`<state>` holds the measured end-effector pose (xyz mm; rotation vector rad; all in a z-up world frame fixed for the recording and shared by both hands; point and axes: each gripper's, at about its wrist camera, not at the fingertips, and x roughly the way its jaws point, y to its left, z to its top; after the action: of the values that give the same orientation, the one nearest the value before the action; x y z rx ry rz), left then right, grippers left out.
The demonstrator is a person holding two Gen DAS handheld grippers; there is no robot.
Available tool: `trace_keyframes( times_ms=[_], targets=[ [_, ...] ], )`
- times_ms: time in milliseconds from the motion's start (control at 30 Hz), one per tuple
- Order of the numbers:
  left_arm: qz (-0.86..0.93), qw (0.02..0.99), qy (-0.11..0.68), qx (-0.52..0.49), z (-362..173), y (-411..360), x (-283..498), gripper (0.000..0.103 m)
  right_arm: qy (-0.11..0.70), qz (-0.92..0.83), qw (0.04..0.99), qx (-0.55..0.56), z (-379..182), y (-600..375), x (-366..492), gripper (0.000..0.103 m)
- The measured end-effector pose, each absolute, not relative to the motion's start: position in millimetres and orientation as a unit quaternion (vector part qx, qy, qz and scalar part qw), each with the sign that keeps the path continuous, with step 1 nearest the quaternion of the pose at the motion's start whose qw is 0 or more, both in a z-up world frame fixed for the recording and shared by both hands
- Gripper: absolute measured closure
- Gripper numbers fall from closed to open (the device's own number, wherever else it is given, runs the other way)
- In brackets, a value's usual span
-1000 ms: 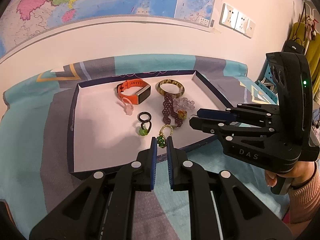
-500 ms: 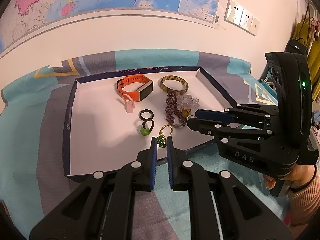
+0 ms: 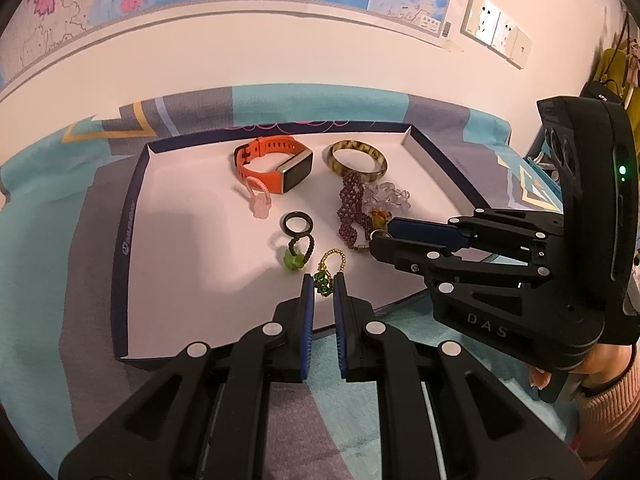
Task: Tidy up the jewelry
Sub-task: 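Carry the gold ring with the left tool while the right tool carries the silver ring over the box, then open the left tool to drop the gold ring while the right tool releases the silver ring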
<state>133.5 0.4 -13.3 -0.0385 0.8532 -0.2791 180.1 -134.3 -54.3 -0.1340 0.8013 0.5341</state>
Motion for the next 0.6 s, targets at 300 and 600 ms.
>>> trace_keyframes(
  times_ms=[300,600],
  targets=[
    [-0.134,0.9,0.414,-0.028,-15.2,3.6,135.8,0.09,0.385,0.253,0.885,-0.058,-54.3,-137.6,176.9,0.085],
    [-0.131,0.912,0.388,-0.016,-3.3,5.1,117.2,0.064,0.37,0.246,0.895,-0.043,-47.5,-149.9,161.3,0.063]
  ],
)
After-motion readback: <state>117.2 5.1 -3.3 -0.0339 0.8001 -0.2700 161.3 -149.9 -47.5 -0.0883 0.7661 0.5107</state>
